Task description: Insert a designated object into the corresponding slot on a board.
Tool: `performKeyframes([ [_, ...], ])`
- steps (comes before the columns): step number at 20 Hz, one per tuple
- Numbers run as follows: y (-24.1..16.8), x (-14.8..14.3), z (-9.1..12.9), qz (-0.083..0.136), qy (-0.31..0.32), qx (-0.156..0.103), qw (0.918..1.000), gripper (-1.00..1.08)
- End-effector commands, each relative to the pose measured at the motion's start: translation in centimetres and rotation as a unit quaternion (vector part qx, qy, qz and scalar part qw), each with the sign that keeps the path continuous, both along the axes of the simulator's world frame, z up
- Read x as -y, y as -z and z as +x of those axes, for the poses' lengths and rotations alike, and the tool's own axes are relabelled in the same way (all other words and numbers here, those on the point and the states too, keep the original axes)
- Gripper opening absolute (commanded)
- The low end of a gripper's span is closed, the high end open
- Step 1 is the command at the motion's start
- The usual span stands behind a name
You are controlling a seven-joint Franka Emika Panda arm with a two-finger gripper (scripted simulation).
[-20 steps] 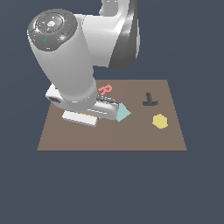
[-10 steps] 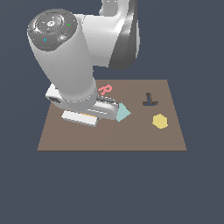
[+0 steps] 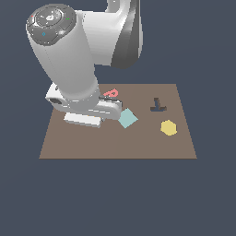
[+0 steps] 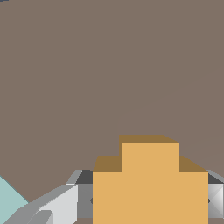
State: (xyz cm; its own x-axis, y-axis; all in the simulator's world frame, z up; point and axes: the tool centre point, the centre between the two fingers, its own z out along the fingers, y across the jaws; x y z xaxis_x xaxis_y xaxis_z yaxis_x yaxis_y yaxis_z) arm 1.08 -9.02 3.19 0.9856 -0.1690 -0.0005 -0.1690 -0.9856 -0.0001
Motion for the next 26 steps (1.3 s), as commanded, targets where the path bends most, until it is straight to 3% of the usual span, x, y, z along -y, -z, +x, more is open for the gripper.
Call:
performKeyframes([
  [1,-0.1,0.5,-0.7,0.000,-0.016,0.000,0.9999,-1.00],
  [8,-0.4,2.7,-3.5,0.000,-0.081,0.000,0.9967,-1.00],
  [15,-0.6,5.6,-6.1,0.000,-0.151,0.000,0.9885,-1.00],
  [26,-0.9,8.3,-7.7,0.000,-0.209,0.000,0.9779,-1.00],
])
